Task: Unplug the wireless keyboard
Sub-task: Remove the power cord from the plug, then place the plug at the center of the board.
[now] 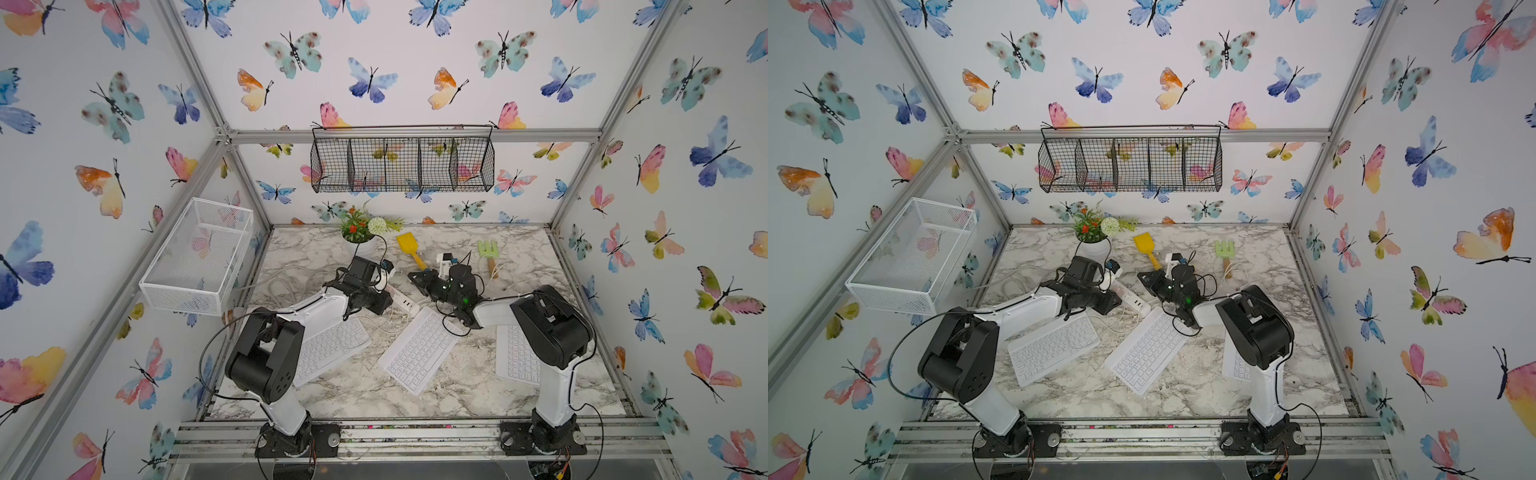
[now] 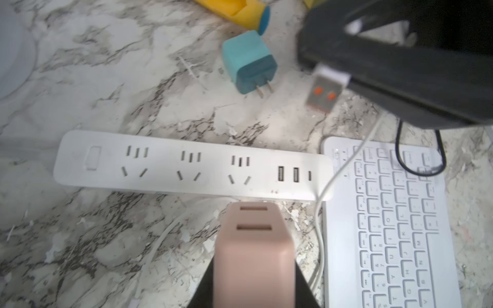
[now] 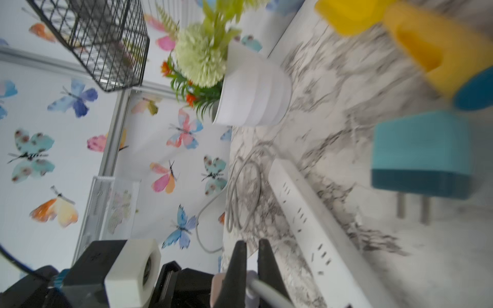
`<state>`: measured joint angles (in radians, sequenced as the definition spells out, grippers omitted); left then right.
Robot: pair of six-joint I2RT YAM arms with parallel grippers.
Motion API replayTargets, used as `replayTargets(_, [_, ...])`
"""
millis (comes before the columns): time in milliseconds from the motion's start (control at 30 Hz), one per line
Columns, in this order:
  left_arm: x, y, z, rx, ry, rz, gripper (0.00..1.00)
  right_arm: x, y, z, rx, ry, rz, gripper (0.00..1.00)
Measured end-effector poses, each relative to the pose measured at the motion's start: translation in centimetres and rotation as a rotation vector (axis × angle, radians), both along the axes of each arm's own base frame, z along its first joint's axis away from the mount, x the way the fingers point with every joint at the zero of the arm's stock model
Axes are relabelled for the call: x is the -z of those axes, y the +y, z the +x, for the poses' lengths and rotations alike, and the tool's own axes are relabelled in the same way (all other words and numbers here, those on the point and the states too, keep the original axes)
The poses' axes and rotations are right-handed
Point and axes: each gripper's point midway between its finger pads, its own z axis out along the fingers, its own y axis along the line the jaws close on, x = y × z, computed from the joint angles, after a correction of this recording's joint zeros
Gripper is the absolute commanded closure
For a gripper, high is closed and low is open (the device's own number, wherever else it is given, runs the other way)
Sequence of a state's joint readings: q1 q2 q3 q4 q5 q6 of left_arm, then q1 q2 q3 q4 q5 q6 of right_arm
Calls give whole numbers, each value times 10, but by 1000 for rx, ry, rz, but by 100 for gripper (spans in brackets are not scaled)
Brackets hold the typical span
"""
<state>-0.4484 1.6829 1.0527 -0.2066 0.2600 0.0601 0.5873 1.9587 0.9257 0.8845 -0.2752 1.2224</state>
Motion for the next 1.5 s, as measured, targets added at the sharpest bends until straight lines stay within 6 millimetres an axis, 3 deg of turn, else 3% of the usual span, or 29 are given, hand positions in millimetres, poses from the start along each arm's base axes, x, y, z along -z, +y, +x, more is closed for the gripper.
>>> replayTargets(133, [-1,14,14,-75,22,-16,100,-8,-7,10,101,-31,-11,98])
replayTargets(367, [-7,9,15,-59,26,-27,100,-14,-6,16,101,-55,-49,98])
replayTargets(533, [-36,-15,54,-29,-35,-88,100,-27,0,9,29,-83,-64,98])
replayTargets(633, [-41,-29,79,-21,-51,-115,100,-41,1,0,-10,-115,-58,98])
replayTargets(800, [-11,-42,110,-45,1,-120,100,-49,3,-16,-76,-132,-51,98])
replayTargets(1000, [27,-45,111,-69,102,-139,100,-46,8,-25,-138,-141,-57,98])
replayTargets(1100, [31,-49,117,-72,119,-162,92,-46,10,-28,-161,-147,-57,98])
replayTargets(1267, [35,-49,129,-97,134,-185,60,-41,13,-32,-191,-139,-57,98])
replayTargets(1500, [45,-37,129,-140,191,-189,45,-21,16,-33,-214,-98,-75,98])
